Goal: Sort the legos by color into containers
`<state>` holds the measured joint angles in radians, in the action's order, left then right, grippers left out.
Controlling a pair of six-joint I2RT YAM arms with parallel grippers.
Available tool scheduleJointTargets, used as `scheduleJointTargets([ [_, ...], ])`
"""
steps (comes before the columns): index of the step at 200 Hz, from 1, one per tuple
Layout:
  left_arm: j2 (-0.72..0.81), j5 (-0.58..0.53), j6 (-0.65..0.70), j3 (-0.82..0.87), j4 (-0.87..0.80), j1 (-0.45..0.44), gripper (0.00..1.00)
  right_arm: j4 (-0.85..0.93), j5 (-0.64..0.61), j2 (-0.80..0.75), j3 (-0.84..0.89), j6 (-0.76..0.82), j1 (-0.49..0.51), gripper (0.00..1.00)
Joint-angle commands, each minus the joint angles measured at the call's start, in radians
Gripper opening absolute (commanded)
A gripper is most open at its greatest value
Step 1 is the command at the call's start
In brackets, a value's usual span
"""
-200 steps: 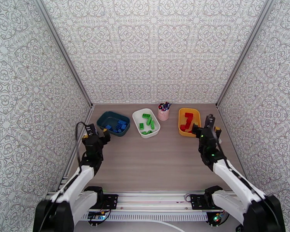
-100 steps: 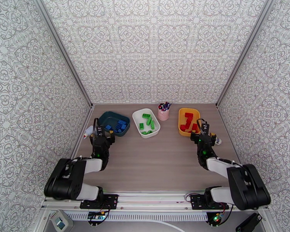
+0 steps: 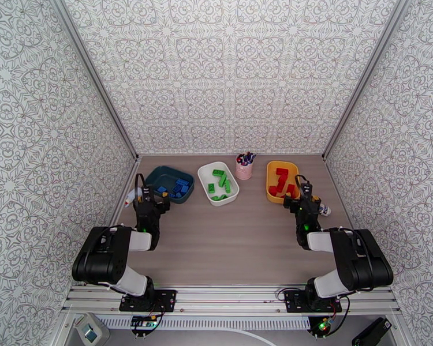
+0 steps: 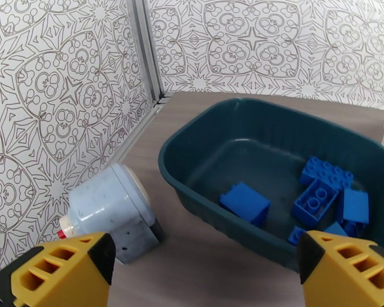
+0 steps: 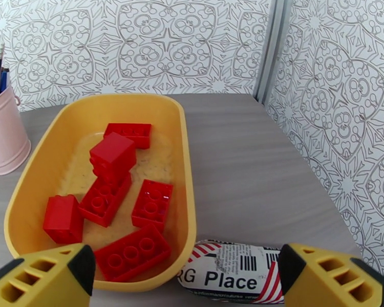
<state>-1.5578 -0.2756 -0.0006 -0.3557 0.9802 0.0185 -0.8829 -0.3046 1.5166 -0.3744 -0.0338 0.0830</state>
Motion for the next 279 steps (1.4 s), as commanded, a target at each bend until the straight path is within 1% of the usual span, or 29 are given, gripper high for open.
scheduleJointTargets([
  [1,0.012,0.053,-0.038,-0.014,-0.059,0.026,0.99,-0.019,0.021,0.006,0.005,-0.019,-0.011,0.99],
  [233,0.010,0.027,-0.027,-0.013,-0.054,0.012,0.99,-0.034,0.019,0.002,0.011,-0.015,-0.011,0.99],
  [279,0.011,0.029,-0.029,-0.018,-0.059,0.014,0.99,-0.004,0.034,0.011,-0.008,-0.021,-0.018,0.99],
])
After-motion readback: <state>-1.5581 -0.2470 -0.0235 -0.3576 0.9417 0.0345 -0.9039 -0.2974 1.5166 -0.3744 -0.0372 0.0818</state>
